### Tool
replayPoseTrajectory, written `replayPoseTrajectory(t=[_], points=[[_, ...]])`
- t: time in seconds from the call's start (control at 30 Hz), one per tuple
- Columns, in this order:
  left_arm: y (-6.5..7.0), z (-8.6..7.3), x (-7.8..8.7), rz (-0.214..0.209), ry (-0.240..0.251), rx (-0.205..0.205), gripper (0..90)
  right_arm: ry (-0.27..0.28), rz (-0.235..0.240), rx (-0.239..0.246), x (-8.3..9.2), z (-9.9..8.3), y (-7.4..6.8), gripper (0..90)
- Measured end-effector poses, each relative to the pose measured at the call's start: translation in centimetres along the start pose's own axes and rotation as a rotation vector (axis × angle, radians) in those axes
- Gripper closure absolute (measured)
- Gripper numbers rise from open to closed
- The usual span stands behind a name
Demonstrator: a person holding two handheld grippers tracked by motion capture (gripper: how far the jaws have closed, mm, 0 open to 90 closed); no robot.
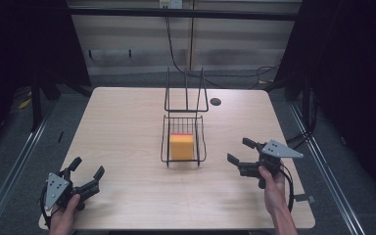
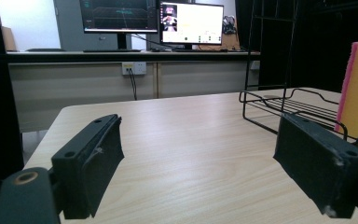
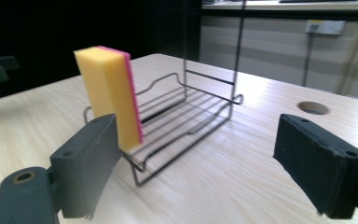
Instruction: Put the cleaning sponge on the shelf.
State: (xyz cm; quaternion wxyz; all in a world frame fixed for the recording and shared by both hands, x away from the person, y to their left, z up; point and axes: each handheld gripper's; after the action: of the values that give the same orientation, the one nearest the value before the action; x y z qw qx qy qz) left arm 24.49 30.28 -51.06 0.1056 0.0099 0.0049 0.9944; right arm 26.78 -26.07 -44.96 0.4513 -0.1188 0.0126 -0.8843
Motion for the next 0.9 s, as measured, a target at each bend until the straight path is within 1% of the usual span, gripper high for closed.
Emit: replayPoseTrajectory(t=[0.03, 0.07, 0.1, 0.13, 0.17, 0.2, 0.23, 0.27, 0.3, 0.33, 0.37, 0.4, 0.43, 0.47, 0.5, 0.53, 0.57, 0.6, 0.67, 0.7, 0.73, 0.77, 0.87, 0.9], points=[[0.0, 0.0, 0.0, 0.000, 0.000, 0.000, 14.7, 0.008, -0.018, 0.006, 0.2, -0.2, -0.1, 13.2], [0.0, 0.0, 0.0, 0.000, -0.003, -0.006, 14.8, 0.013, -0.051, 0.011, 0.7, -0.6, -0.2, 13.3], [0.0, 0.0, 0.0, 0.000, -0.003, -0.006, 14.8, 0.015, -0.063, 0.019, 0.9, -0.8, -0.3, 13.3], [0.0, 0.0, 0.0, 0.000, 0.000, 0.000, 14.8, 0.015, -0.063, 0.019, 0.9, -0.8, -0.3, 13.3], [0.0, 0.0, 0.0, 0.000, 0.000, 0.000, 14.8, 0.012, -0.093, 0.012, 1.2, -1.2, -0.5, 13.1], [0.0, 0.0, 0.0, 0.000, 0.000, 0.000, 14.8, 0.013, -0.109, 0.016, 1.4, -1.4, -0.5, 13.0], [0.0, 0.0, 0.0, 0.000, 0.000, 0.000, 14.8, 0.013, -0.119, 0.022, 1.6, -1.6, -0.5, 13.1], [0.0, 0.0, 0.0, 0.000, 0.000, 0.000, 14.8, 0.013, -0.119, 0.022, 1.6, -1.6, -0.5, 13.1], [0.0, 0.0, 0.0, 0.000, 0.000, 0.000, 14.7, 0.009, -0.144, 0.012, 1.9, -2.1, -0.7, 13.1], [0.0, 0.0, 0.0, 0.000, 0.000, 0.000, 14.7, 0.009, -0.144, 0.012, 1.9, -2.1, -0.7, 13.1], [0.0, 0.0, 0.0, 0.000, 0.000, 0.000, 14.7, 0.003, -0.166, 0.009, 2.1, -2.7, -0.8, 13.0], [0.0, 0.0, 0.0, 0.000, 0.000, 0.000, 14.8, 0.003, -0.166, 0.009, 2.1, -2.7, -0.8, 13.0], [0.0, 0.0, 0.0, 0.000, 0.000, 0.000, 14.7, 0.029, -0.205, 0.022, 2.4, -3.3, -1.1, 13.1], [0.0, 0.0, 0.0, 0.000, -0.003, -0.006, 14.7, 0.040, -0.222, 0.025, 2.5, -3.5, -1.1, 13.1], [0.0, 0.0, 0.0, 0.000, -0.003, -0.006, 14.8, 0.034, -0.237, 0.021, 2.6, -3.8, -1.2, 13.1], [0.0, 0.0, 0.0, 0.000, -0.003, -0.006, 14.8, 0.034, -0.237, 0.021, 2.6, -3.8, -1.2, 13.1], [0.0, 0.0, 0.0, 0.000, 0.000, 0.000, 14.7, 0.032, -0.257, 0.025, 2.8, -4.2, -1.3, 13.1], [0.0, 0.0, 0.0, 0.000, 0.000, 0.000, 14.8, 0.032, -0.257, 0.025, 2.8, -4.2, -1.3, 13.1], [0.0, 0.0, 0.0, 0.000, -0.003, -0.006, 14.8, 0.020, -0.280, 0.030, 3.1, -4.9, -1.4, 13.1], [0.0, 0.0, 0.0, 0.000, -0.003, -0.006, 14.7, 0.020, -0.286, 0.019, 3.1, -5.1, -1.5, 13.1], [0.0, 0.0, 0.0, 0.000, -0.003, -0.006, 14.8, 0.020, -0.286, 0.019, 3.1, -5.1, -1.5, 13.1], [0.0, 0.0, 0.0, 0.000, -0.003, -0.006, 14.7, 0.008, -0.289, 0.025, 3.3, -5.5, -1.6, 13.1], [0.0, 0.0, 0.0, 0.000, -0.003, -0.006, 14.8, 0.011, -0.292, 0.015, 3.5, -6.0, -1.6, 13.1], [0.0, 0.0, 0.0, 0.000, -0.003, -0.006, 14.8, 0.012, -0.302, 0.018, 3.6, -6.2, -1.6, 13.1]])
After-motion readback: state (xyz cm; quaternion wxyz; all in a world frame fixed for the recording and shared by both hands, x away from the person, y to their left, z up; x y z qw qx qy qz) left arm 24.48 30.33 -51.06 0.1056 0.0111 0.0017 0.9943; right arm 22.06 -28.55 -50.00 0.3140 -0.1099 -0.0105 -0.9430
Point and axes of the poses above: each handheld gripper's, and its own axes: x roughly backward along the jaws, z roughly out of its top, y roughly to its right, and after that the axes turned 14 degrees about z, right-handed
